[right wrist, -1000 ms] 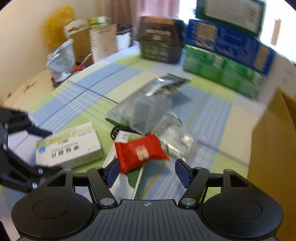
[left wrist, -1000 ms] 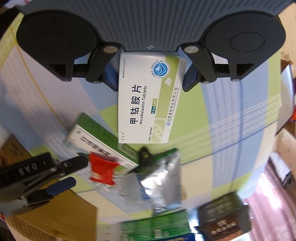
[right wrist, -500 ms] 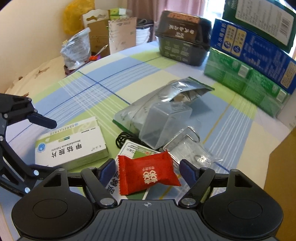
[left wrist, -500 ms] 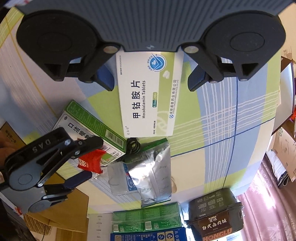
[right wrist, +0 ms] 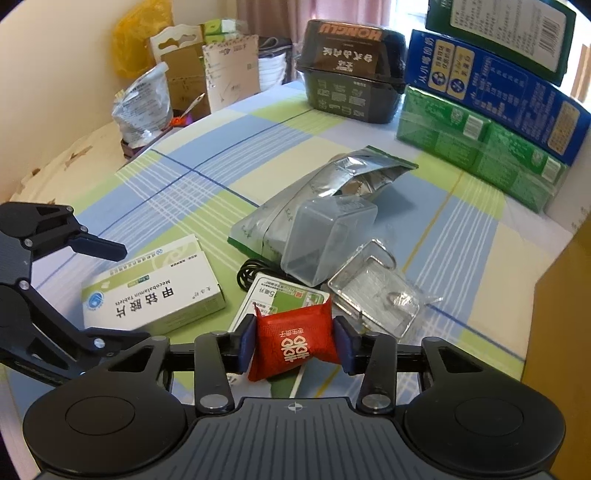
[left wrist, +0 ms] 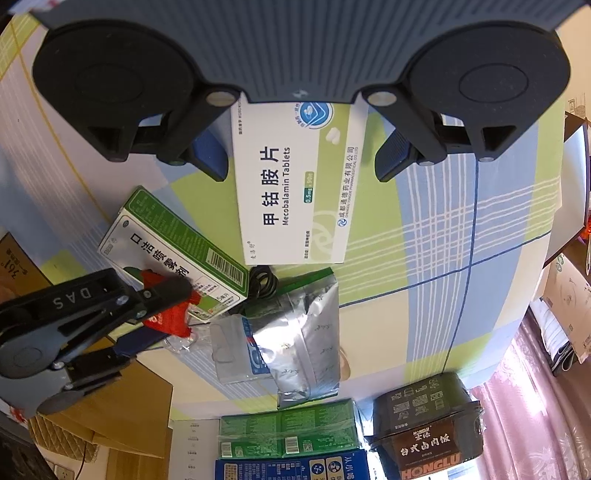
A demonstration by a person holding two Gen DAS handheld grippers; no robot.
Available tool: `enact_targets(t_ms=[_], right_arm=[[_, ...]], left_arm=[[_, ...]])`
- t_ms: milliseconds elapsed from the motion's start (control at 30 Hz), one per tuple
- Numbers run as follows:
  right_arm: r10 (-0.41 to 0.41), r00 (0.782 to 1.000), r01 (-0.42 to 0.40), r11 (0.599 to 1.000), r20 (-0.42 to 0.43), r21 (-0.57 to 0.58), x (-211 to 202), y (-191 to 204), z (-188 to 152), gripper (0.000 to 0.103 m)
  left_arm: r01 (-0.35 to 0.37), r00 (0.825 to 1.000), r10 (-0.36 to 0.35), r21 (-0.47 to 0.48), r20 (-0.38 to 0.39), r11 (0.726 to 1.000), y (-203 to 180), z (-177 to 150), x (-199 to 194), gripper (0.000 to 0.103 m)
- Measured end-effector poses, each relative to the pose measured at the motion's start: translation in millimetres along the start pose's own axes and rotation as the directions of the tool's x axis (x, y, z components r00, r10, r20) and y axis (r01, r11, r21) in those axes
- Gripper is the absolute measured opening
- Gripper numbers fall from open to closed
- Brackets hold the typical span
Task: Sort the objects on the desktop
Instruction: 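Lift the red packet and Mecobalamin box and carry both toward the cardboard box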
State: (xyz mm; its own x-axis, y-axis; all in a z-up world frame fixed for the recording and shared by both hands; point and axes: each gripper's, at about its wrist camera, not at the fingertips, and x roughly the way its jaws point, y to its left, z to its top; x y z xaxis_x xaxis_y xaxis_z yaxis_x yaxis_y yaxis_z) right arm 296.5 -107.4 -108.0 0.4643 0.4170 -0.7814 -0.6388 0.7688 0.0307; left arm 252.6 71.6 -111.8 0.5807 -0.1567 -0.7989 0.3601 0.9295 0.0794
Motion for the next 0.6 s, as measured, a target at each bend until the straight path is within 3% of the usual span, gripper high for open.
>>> enact_targets(t_ms=[167, 600], right_arm=[[0.001, 1.000, -0.002, 0.998, 0.014, 0.063, -12.5, 3.3, -1.1, 0.041], [-0.011, 1.000, 0.011, 0.996, 0.006, 0.091, -24.9, 15.0, -14.2, 0.041]], left_arm=[[0.000, 1.000, 0.001, -0.022, 0.011, 1.000, 3.1, 1.7, -1.0, 0.083], [0.002, 1.000, -0.002, -0.005, 0.003, 1.000, 1.2, 3.7, 11.5, 0.076]])
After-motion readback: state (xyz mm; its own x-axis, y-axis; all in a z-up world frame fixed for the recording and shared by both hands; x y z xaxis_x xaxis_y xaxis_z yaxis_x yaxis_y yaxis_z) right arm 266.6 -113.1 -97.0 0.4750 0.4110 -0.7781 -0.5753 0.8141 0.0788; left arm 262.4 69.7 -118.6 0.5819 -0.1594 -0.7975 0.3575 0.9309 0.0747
